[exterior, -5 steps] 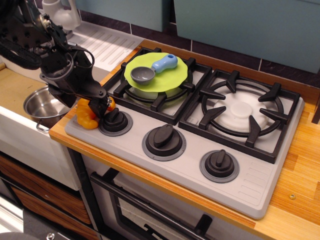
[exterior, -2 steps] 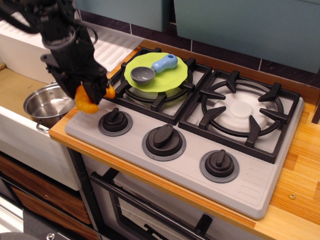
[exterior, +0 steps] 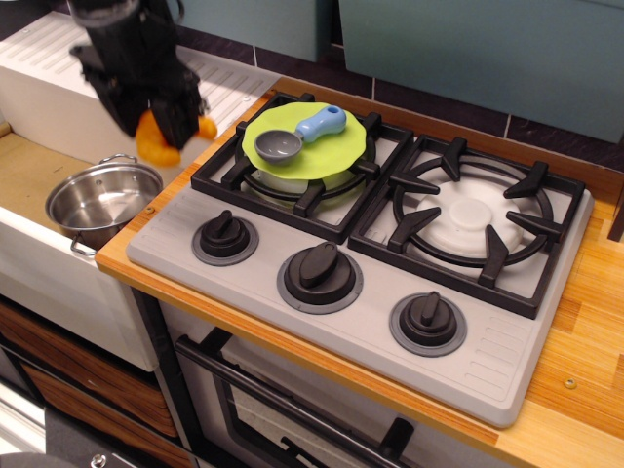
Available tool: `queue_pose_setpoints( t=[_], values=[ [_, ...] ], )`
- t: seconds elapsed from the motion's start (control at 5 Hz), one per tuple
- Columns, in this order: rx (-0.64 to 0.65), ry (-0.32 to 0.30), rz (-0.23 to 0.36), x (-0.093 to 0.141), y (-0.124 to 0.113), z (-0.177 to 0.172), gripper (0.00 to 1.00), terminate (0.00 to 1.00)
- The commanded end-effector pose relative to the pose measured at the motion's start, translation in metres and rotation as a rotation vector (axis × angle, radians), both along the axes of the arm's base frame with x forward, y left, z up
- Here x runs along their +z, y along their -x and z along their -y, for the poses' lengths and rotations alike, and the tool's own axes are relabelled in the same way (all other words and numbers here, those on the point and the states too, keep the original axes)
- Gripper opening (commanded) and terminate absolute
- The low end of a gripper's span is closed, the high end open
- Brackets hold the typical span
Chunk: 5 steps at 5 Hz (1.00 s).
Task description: Put spoon on plate and croissant in pot or pan in sink
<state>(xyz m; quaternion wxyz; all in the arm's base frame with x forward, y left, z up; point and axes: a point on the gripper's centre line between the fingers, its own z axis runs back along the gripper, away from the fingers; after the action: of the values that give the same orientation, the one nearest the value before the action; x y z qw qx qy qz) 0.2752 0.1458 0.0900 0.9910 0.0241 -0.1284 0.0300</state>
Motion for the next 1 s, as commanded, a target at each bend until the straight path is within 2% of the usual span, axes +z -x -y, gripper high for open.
queue_pose_setpoints(
  t=[0.0,0.4,0.8],
  values=[
    [0.008,-0.082,0.090,-0.003,-0.010,-0.050,0.00,0.00],
    [0.008,-0.085,0.113,-0.018,-0.008,-0.082,0.00,0.00],
    [0.015,-0.062,0.136,-0.044,-0.010,-0.098,0.00,0.00]
  ],
)
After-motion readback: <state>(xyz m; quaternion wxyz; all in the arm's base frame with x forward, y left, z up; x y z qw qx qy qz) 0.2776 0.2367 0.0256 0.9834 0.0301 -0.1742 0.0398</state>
